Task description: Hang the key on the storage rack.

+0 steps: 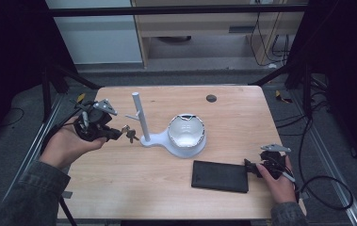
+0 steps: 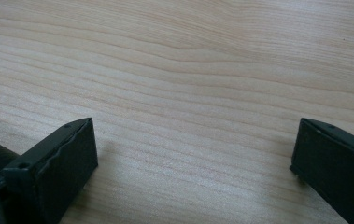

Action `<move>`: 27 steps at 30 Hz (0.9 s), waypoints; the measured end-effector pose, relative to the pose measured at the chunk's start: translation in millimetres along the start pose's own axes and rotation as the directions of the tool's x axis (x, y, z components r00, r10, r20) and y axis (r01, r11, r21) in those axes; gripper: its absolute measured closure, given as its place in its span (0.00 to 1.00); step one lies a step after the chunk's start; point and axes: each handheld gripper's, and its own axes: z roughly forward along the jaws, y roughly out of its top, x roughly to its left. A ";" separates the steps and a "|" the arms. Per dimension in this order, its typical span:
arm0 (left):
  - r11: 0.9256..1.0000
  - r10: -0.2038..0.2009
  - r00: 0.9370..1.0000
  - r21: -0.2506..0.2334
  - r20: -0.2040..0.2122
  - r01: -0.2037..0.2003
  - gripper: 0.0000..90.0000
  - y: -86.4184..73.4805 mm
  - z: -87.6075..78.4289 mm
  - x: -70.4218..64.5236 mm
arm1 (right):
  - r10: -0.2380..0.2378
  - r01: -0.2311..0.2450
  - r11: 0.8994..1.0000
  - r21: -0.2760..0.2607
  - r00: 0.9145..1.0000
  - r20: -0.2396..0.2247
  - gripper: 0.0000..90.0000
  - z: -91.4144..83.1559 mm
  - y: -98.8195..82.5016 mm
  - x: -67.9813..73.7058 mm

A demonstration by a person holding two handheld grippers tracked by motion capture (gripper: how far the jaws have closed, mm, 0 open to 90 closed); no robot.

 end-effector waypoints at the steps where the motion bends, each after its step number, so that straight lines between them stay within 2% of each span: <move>1: 1.000 0.008 1.000 0.005 -0.005 -0.008 0.98 2.1 -0.3 -0.4 | 0.001 -0.001 1.000 0.000 1.000 0.000 0.01 0.0 0.0 0.1; 7: 1.000 0.022 1.000 0.016 -0.019 -0.022 0.98 16.2 -0.9 -4.3 | -0.005 0.005 1.000 0.000 1.000 0.004 0.01 -0.2 -0.3 -0.1; 11: 1.000 0.010 1.000 0.016 -0.024 -0.009 0.98 25.4 -0.9 -0.4 | -0.006 0.006 1.000 -0.001 1.000 0.006 0.01 -0.1 -0.3 -0.1; 19: 0.998 -0.010 0.999 0.058 -0.047 0.013 0.98 37.1 6.0 9.8 | -0.006 0.006 1.000 0.000 1.000 0.006 0.01 -0.1 -0.3 -0.1; 27: 0.996 -0.003 0.998 0.092 -0.069 0.009 0.98 46.7 11.0 12.0 | -0.005 0.005 1.000 0.000 1.000 0.004 0.01 -0.3 -0.3 0.0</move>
